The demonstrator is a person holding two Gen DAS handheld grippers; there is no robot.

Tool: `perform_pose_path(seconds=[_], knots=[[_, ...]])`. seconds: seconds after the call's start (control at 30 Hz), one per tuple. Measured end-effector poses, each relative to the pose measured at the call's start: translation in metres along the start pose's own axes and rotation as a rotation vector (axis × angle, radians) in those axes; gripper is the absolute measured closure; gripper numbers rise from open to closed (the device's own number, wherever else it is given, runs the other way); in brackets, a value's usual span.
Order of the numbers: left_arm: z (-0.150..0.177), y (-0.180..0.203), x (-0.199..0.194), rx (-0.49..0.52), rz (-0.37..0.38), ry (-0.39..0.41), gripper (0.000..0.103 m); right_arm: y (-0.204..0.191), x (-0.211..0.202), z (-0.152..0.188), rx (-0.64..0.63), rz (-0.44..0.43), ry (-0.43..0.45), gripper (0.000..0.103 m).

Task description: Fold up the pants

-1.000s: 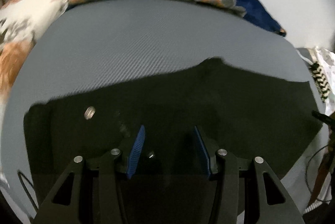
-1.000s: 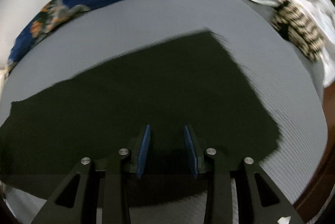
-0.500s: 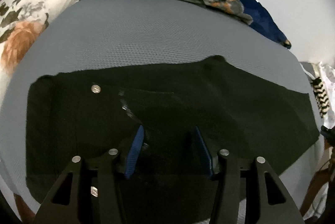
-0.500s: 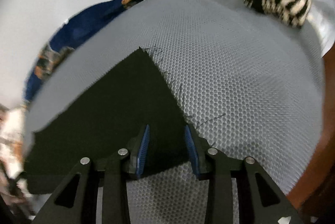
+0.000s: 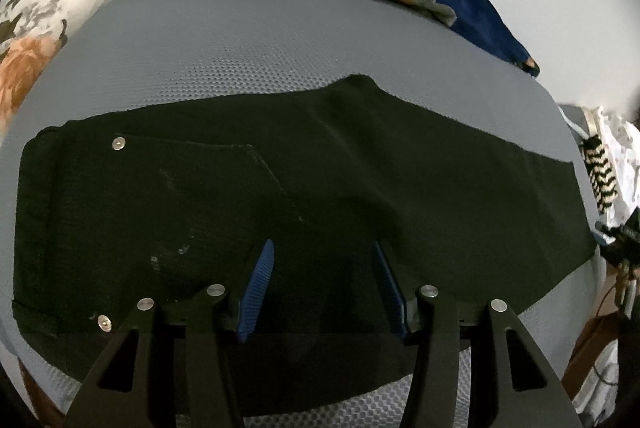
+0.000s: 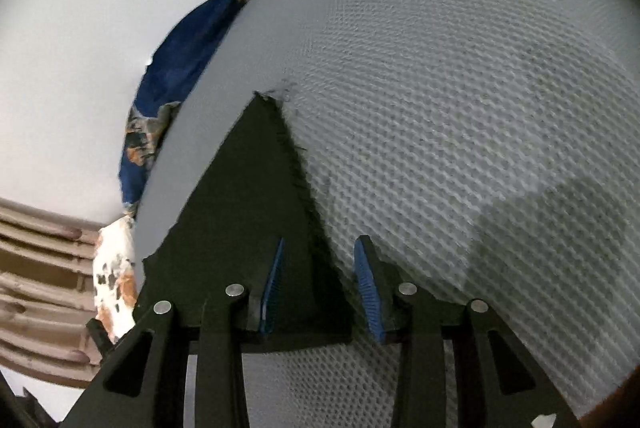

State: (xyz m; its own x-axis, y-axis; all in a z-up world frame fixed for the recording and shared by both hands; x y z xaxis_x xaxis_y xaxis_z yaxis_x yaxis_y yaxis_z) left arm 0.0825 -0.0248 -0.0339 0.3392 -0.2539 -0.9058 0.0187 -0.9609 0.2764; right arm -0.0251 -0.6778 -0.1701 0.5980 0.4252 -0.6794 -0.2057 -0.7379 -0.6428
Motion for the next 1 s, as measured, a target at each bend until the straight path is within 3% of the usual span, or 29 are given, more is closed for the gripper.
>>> perform_pose_path(seconds=[0.3,0.37,0.43,0.57,0.8,1.0], knots=[[0.006,0.009,0.007,0.013,-0.012,-0.024,0.051,-0.019,0.034,-0.010,-0.050,-0.129,-0.008,0.069],[0.006,0.009,0.008,0.010,-0.010,-0.026,0.051,-0.024,0.038,-0.011,-0.050,-0.112,0.002,0.073],[0.006,0.009,0.009,0.010,-0.006,-0.025,0.051,-0.029,0.042,-0.009,-0.053,-0.066,0.003,0.090],[0.006,0.007,0.007,0.017,0.006,-0.018,0.051,-0.041,0.034,-0.008,-0.018,-0.053,0.032,0.094],[0.001,0.001,0.000,0.006,0.041,-0.001,0.051,-0.111,0.020,-0.012,-0.107,-0.067,0.072,0.095],[-0.003,-0.006,-0.019,0.003,0.086,0.044,0.051,-0.197,0.039,-0.015,-0.191,-0.120,0.049,0.095]])
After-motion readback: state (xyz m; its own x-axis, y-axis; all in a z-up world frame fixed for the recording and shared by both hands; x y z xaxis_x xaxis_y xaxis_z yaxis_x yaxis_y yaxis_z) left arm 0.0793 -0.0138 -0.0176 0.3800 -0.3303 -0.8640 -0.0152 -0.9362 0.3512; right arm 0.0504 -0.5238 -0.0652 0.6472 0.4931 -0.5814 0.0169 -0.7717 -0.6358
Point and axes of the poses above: each gripper's, at about its wrist camera, not at the fingertips, and x roughly the way its jaws point, y to its right, z to its underside, the point moved 1 cm from there along x, roughly the way its jaws point, and after that the axes turned 11 degrees about -x, right-handed, at the moved point
